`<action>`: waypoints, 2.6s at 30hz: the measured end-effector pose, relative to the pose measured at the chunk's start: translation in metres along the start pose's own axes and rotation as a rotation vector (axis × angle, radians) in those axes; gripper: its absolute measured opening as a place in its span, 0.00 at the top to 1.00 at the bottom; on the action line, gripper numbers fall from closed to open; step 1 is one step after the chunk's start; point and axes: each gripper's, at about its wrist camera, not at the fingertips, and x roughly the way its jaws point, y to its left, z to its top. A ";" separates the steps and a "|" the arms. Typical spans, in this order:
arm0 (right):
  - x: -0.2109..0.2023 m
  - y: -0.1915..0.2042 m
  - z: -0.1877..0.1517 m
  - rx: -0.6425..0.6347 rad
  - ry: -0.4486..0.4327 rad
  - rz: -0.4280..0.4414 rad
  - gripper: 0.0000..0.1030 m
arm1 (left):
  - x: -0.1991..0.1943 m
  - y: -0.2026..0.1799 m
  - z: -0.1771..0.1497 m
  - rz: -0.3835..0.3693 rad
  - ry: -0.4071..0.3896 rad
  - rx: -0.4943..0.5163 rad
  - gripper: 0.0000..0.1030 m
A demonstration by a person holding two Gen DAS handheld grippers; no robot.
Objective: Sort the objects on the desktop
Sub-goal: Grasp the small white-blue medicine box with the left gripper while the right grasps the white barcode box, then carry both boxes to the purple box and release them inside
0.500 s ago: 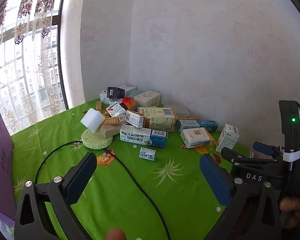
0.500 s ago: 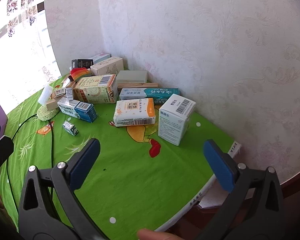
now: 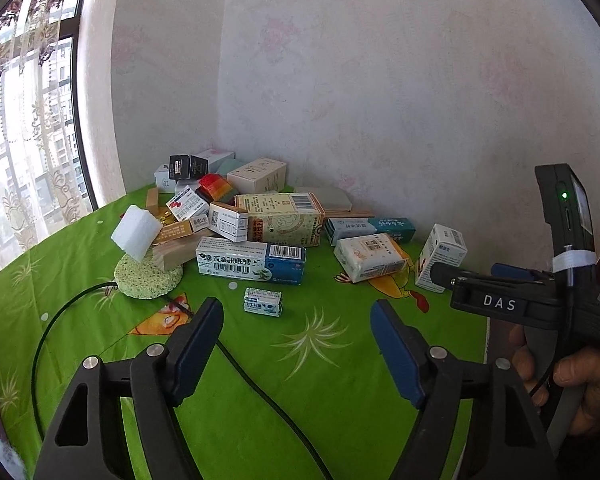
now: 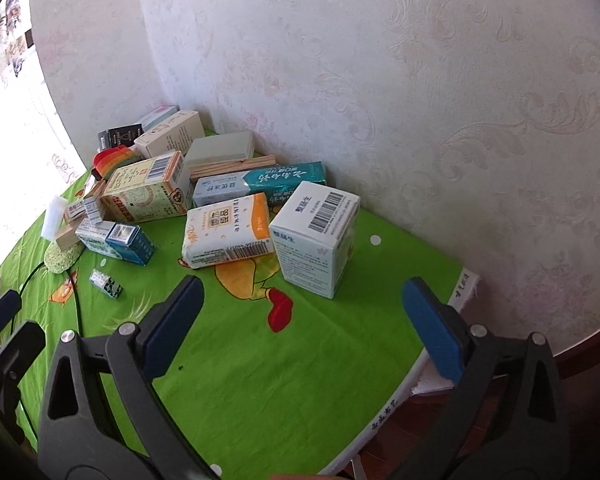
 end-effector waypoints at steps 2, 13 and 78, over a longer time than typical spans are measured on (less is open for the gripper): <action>0.003 0.001 0.002 0.009 0.007 0.012 0.04 | 0.007 0.000 0.000 -0.013 0.011 0.011 0.34; 0.023 0.004 0.011 0.046 0.017 -0.030 0.08 | 0.055 0.020 0.002 -0.032 0.089 0.020 0.43; -0.094 0.240 -0.006 -0.511 -0.055 0.608 0.59 | -0.166 0.134 -0.025 0.593 -0.163 -0.329 0.66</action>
